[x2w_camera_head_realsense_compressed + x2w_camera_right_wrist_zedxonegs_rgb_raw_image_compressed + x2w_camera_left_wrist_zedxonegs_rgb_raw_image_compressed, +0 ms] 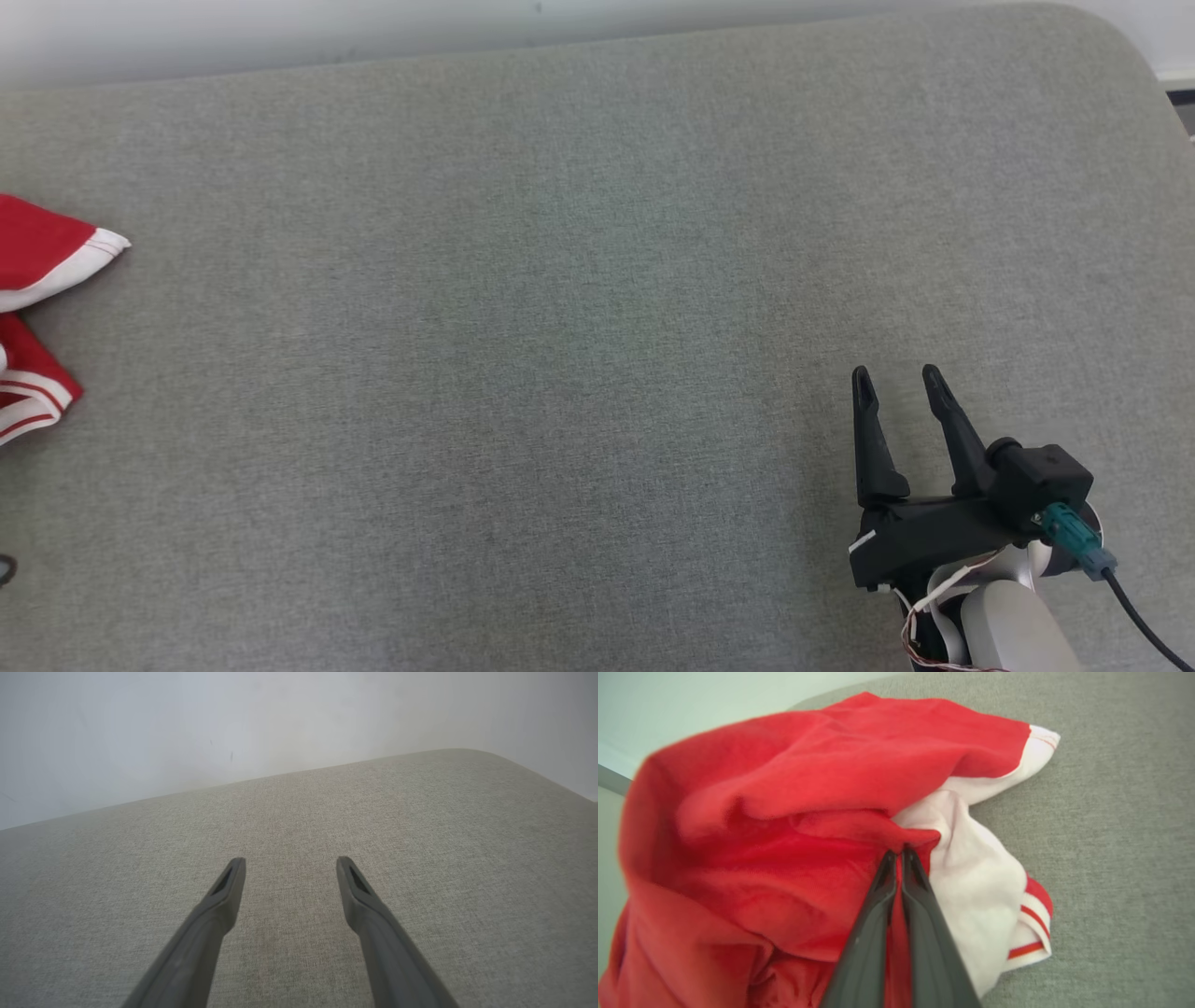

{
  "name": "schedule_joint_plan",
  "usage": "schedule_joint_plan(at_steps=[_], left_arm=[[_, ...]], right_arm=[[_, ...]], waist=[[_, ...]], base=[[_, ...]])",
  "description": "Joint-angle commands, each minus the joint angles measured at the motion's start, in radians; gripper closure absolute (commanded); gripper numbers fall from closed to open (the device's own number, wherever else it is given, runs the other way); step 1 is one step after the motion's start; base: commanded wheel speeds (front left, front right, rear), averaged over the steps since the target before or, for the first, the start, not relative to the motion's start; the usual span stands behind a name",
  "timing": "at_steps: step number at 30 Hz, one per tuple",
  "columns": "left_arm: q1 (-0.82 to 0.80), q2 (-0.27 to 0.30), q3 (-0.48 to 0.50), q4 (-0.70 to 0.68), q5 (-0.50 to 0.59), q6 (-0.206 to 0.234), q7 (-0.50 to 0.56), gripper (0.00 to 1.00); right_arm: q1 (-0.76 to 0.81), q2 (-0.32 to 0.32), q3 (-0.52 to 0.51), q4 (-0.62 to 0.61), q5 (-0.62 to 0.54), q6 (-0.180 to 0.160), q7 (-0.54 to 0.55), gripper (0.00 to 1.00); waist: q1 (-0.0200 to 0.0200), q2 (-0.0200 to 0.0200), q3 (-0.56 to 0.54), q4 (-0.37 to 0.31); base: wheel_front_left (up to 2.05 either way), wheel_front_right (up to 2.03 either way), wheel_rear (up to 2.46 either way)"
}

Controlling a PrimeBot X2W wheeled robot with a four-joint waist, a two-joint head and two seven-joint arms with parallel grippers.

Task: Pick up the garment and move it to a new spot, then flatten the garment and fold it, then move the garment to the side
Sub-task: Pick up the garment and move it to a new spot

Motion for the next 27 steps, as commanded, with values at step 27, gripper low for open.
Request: schedule_joint_plan(at_steps=[27], left_arm=[[-0.113, -0.036, -0.169, -0.496, -0.018, 0.000, -0.161, 1.00]], right_arm=[[0.051, 0.008, 0.008, 0.025, 0.011, 0.000, -0.008, 0.00]], waist=[[0.0000, 0.0000, -0.175, -0.011]], base=[[0.00, 0.00, 0.00]])
